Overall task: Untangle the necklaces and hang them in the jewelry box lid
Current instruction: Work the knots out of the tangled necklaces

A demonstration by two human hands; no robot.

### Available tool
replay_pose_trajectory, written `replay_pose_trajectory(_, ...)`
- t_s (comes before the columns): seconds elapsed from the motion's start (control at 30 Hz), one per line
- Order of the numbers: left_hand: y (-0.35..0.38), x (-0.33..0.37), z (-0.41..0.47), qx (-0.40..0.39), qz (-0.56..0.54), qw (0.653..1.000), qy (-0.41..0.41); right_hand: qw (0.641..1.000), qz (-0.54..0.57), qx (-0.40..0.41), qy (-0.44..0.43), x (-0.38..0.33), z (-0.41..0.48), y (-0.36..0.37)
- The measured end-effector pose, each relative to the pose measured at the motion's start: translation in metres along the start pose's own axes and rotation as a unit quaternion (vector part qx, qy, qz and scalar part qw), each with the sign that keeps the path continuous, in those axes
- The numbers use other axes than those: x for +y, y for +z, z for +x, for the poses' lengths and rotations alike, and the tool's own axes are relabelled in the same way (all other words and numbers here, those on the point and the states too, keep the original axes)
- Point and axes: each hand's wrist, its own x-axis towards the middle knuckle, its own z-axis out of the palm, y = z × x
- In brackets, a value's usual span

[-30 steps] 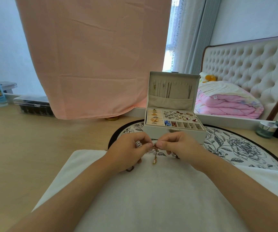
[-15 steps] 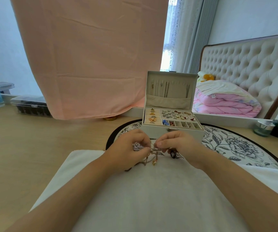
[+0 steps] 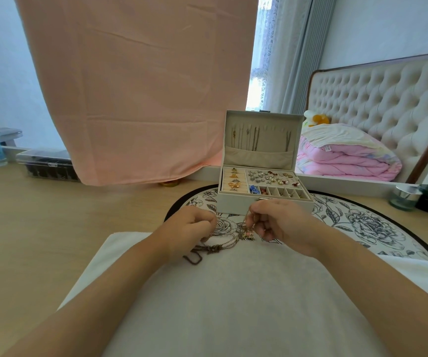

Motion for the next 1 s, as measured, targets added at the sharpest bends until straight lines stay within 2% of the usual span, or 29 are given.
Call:
replay_pose_trajectory(0.07,0.001,-0.003,0.001,0.015,0.072,0.997,0.000,1.000,-0.012,-0.007,-0.014,0.000,-0.002,0.000)
replay_pose_trajectory(0.13,0.006,-0.001,0.002,0.078,0.137,0.987,0.013,0.999,-0.024,-0.011,-0.028,0.000,-0.003,0.002)
replay_pose_trajectory(0.2,0.017,0.006,0.004,0.088,0.102,0.991,0.021,0.998,-0.038,-0.021,-0.046,-0.002,-0.004,0.005)
replay_pose_trajectory(0.27,0.028,0.009,0.005,0.054,0.041,0.998,0.005,0.997,-0.037,-0.034,-0.055,-0.003,-0.005,0.008)
replay_pose_trajectory(0.33,0.035,0.007,0.008,0.064,0.000,0.998,-0.022,0.997,-0.039,-0.036,-0.056,-0.005,-0.006,0.011)
replay_pose_trajectory(0.43,0.036,0.007,0.010,0.083,-0.074,0.992,-0.057,0.998,-0.045,-0.012,-0.039,-0.007,-0.006,0.012)
replay_pose_trajectory(0.5,0.037,0.006,0.012,0.100,-0.070,0.990,-0.066,0.999,-0.053,0.004,-0.009,-0.006,-0.005,0.011)
replay_pose_trajectory(0.6,0.041,0.004,0.011,0.137,0.009,0.989,-0.061,0.993,-0.108,0.020,0.040,-0.002,-0.003,0.013)
replay_pose_trajectory(0.7,0.045,0.007,0.013,0.113,0.183,0.976,-0.018,0.978,-0.191,0.057,0.058,0.002,0.000,0.016)
replay_pose_trajectory(0.77,0.047,0.010,0.016,0.102,0.256,0.961,-0.013,0.971,-0.217,0.073,0.069,0.002,0.000,0.014)
replay_pose_trajectory(0.9,0.056,0.010,0.024,0.072,0.333,0.940,-0.015,0.964,-0.232,0.078,0.104,0.002,0.001,0.009)
replay_pose_trajectory(1.0,0.059,0.012,0.039,0.023,0.361,0.931,-0.046,0.965,-0.222,0.098,0.102,0.006,0.003,0.010)
